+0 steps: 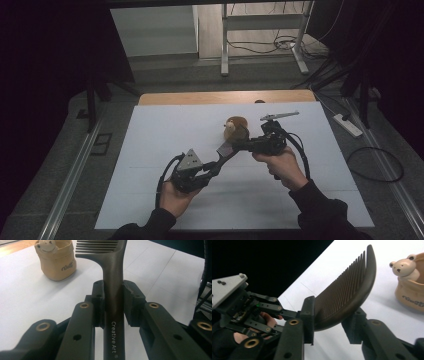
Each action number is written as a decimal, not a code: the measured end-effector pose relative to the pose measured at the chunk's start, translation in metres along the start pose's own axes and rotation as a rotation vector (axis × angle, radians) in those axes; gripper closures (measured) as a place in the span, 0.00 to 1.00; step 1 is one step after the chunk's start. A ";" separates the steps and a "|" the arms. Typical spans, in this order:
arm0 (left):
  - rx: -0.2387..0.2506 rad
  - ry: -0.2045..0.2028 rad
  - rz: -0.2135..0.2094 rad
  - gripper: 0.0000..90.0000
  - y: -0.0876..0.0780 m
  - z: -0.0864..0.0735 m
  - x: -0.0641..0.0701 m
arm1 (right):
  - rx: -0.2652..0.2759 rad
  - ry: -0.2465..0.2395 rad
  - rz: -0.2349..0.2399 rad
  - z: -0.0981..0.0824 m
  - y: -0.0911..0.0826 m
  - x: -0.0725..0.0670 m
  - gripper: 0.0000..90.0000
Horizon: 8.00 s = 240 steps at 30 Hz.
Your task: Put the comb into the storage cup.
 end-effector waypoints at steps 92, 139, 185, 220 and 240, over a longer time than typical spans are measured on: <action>-0.105 -0.168 0.024 0.01 -0.034 -0.030 -0.024 | 0.127 0.052 -0.052 0.031 -0.042 0.031 0.93; 0.006 -0.230 0.088 0.00 -0.104 -0.069 -0.018 | 0.175 -0.023 -0.155 0.068 -0.058 0.038 0.93; -0.028 -0.267 0.237 0.00 -0.138 -0.108 -0.012 | 0.222 0.039 -0.265 0.095 -0.069 0.072 0.93; -0.030 -0.294 0.215 0.00 -0.139 -0.109 -0.014 | 0.238 0.030 -0.350 0.117 -0.050 0.085 0.93; -0.034 -0.298 0.213 0.00 -0.139 -0.109 -0.014 | 0.216 0.019 -0.368 0.115 -0.027 0.088 0.93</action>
Point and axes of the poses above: each handheld gripper's, and its own axes: y roughly forward along the jaws, z roughly out of its top, x roughly to its right, the point moved 4 cm from there along y, roughly forward along the jaws, and after that the axes turned 8 degrees about -z, right-handed, at the moved point
